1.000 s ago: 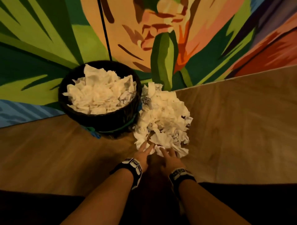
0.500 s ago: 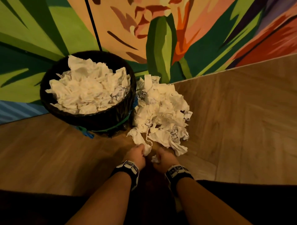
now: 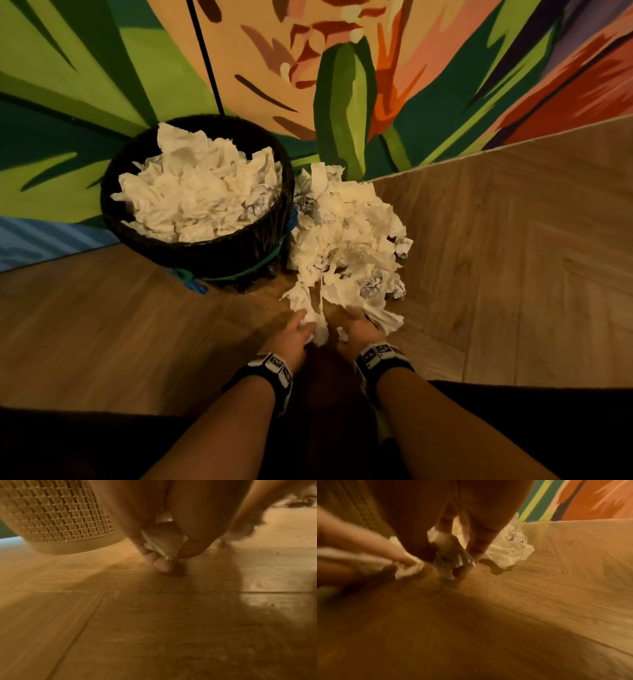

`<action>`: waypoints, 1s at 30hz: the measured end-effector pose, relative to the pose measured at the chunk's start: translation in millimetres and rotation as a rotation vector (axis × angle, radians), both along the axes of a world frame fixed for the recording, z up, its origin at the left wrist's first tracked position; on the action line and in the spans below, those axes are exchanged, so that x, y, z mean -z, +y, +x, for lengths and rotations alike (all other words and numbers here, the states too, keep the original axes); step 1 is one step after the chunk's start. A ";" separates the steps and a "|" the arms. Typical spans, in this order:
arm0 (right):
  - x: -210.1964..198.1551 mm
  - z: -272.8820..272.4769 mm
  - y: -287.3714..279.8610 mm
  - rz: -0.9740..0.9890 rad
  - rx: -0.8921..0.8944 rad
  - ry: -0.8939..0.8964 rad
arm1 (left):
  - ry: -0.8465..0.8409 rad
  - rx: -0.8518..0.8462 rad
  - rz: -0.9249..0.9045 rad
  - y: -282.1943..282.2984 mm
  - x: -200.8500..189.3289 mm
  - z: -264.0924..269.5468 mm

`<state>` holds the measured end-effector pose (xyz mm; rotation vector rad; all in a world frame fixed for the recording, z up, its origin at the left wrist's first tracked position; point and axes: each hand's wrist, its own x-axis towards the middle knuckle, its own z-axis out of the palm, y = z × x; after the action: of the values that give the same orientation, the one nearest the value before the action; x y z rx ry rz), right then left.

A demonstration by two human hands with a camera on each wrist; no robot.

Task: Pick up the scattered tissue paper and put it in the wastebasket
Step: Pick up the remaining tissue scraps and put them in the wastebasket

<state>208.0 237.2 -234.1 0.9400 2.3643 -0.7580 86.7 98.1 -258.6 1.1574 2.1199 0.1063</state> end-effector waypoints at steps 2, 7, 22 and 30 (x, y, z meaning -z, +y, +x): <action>0.1 0.0 -4.7 -0.001 -0.078 -0.033 | 0.018 -0.001 0.042 1.1 -5.6 -1.9; -6.2 0.2 -11.1 -0.046 -0.006 -0.032 | 0.038 -0.072 0.022 -0.5 -19.3 -5.2; 8.9 7.7 -19.1 -0.023 -0.084 -0.130 | 0.023 -0.206 -0.043 -34.9 -16.9 -21.4; -15.7 -8.3 -2.0 -0.079 0.446 0.060 | 0.026 -0.346 0.146 -39.9 -48.1 -27.6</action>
<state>199.7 235.1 -218.4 1.4503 2.1761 -1.0487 59.2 58.2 -210.5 0.8644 2.3499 0.4120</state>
